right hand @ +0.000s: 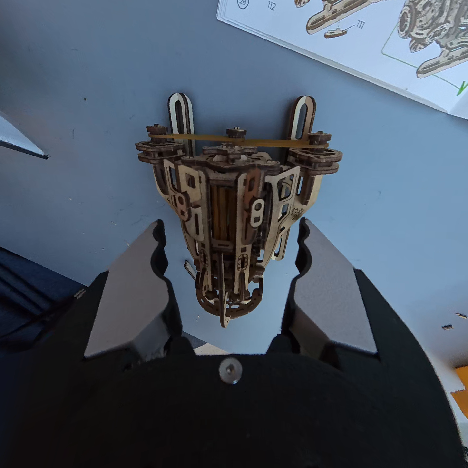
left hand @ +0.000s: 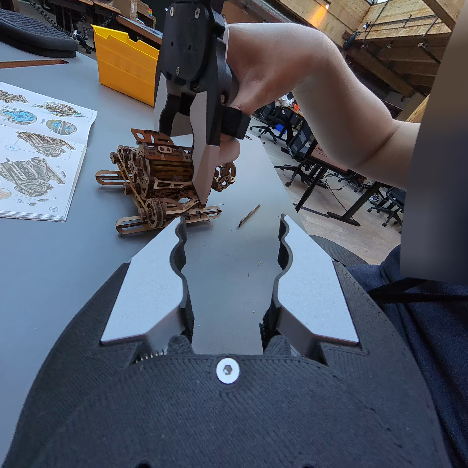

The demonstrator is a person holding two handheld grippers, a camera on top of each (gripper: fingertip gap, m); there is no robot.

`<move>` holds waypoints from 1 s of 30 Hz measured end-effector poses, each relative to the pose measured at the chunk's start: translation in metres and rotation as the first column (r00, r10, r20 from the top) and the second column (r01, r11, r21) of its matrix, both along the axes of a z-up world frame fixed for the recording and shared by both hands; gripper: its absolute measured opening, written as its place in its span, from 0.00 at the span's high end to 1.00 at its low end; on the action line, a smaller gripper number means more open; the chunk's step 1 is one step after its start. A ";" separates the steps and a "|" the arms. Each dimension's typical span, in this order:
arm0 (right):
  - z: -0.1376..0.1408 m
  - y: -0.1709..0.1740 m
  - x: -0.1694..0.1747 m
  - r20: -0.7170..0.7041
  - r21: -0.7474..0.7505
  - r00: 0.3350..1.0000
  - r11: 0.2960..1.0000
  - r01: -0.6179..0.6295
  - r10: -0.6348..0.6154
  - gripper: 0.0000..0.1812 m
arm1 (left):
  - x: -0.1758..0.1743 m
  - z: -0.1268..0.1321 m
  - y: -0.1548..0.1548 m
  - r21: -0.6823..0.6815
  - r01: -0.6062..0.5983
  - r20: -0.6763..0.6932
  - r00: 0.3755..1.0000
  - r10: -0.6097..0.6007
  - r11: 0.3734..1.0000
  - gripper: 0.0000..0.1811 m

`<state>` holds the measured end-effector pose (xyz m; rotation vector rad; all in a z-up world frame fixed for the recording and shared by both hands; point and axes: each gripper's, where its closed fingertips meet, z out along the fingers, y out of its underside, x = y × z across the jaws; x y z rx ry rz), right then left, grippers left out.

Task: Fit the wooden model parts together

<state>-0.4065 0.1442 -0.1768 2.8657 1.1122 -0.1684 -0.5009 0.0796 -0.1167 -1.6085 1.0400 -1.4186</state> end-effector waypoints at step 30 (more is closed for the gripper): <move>0.012 0.010 0.008 0.024 0.050 0.999 0.999 -0.023 0.022 0.33 | 0.000 0.001 -0.001 -0.004 0.007 0.009 1.000 -0.007 1.000 0.60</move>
